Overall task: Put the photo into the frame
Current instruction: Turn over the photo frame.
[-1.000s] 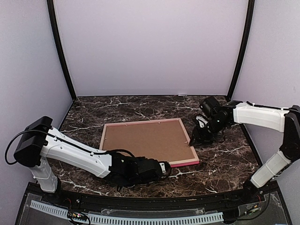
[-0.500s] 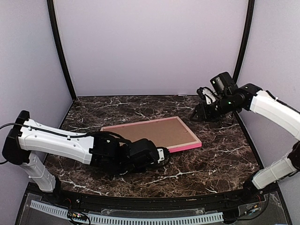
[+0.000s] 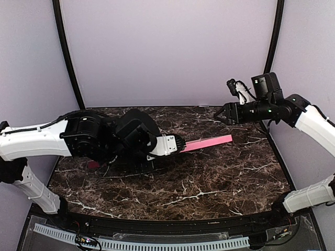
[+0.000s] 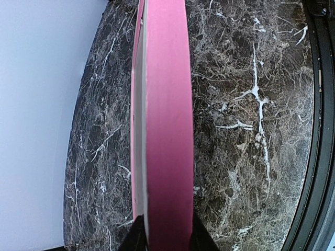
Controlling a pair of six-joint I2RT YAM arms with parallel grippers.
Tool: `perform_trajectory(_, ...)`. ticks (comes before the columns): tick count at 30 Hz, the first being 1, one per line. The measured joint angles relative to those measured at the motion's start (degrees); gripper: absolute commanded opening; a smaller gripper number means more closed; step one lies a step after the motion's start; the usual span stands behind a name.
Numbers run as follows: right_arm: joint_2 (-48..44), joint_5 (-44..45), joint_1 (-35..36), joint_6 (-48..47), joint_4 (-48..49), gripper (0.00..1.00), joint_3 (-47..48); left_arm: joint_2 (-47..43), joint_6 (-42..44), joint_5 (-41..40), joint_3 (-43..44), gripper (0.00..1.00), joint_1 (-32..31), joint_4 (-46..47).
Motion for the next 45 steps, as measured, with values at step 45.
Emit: perform_trajectory(45, -7.1, -8.2, 2.0, -12.2, 16.6, 0.85, -9.2, -5.7, -2.7, 39.5, 11.0, 0.0, 35.7, -9.0)
